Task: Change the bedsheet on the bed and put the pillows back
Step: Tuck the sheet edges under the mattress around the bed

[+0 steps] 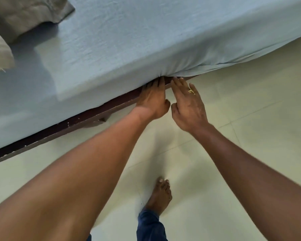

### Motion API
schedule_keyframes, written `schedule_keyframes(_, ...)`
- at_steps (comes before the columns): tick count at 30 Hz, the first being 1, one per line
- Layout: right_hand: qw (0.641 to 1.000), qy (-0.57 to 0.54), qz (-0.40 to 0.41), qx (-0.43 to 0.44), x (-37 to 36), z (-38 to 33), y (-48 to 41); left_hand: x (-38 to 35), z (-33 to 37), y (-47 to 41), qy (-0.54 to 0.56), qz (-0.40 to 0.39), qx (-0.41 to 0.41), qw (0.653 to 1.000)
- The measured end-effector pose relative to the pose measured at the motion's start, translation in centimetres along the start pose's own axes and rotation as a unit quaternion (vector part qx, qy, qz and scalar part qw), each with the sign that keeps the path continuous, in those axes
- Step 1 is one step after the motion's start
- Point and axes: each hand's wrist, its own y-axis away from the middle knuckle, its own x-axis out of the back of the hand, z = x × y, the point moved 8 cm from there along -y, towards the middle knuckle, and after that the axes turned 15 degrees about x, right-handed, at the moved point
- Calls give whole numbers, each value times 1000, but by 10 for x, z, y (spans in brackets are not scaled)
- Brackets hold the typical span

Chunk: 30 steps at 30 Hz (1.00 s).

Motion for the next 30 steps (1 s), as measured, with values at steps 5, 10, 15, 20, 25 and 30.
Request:
schedule_keyframes(5, 996, 43, -81, -1, -10, 42, -60, 7, -7, 42, 29, 54, -3, 998)
schedule_keyframes(10, 997, 29, -61, 32, 7, 22, -3, 1, 8, 44, 38, 27, -30, 998)
schedule_keyframes(15, 998, 39, -32, 28, 20, 55, 19, -4, 49, -28, 11, 12, 8, 1000)
schedule_keyframes(20, 996, 70, -42, 17, 21, 98, -51, -5, 56, 2, 60, 106, 17, 992)
schedule_keyframes(25, 997, 35, -55, 50, 1, 88, 33, -15, 84, -11, 23, 100, -53, 993)
schedule_keyframes(30, 998, 47, -8, 47, 15, 112, 16, -23, 107, -38, 8, 97, 14, 995)
